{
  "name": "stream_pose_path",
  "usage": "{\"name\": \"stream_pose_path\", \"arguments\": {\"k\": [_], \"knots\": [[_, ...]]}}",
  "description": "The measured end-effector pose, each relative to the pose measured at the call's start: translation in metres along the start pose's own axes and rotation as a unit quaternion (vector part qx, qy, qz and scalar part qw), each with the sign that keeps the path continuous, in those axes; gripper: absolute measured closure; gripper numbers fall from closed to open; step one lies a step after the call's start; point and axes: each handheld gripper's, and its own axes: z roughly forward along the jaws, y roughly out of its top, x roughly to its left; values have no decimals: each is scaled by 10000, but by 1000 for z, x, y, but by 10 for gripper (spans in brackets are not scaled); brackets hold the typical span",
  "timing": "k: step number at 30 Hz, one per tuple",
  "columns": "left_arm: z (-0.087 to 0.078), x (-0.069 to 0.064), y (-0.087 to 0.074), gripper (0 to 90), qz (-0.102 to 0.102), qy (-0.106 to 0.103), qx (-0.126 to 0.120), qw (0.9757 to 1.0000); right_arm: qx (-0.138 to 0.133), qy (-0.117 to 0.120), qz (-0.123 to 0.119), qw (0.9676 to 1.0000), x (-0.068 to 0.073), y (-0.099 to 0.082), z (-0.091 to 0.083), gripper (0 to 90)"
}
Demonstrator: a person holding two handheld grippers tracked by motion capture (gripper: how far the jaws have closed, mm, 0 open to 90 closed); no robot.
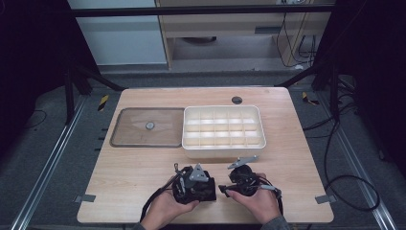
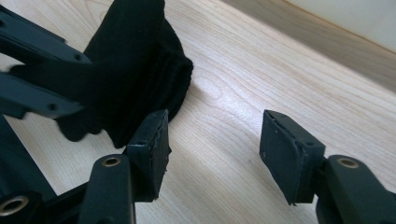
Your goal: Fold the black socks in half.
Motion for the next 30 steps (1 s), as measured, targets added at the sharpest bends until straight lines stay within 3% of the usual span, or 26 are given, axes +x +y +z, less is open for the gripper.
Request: {"name": "stream_pose_path", "arguments": {"k": [4, 17, 25, 30], "knots": [[13, 2, 2, 812, 23, -92, 198, 9998, -43, -18, -3, 10000, -5, -2, -3, 432], [30, 9, 7, 834, -251, -667, 288, 9970, -132, -69, 123, 9998, -14, -10, -11, 443], [34, 6, 10, 833, -193, -835, 411, 9955, -152, -91, 181, 9997, -17, -12, -13, 445], [37, 10, 9, 831, -377, -867, 302, 9951, -157, -69, 174, 9997, -18, -12, -12, 444]]}}
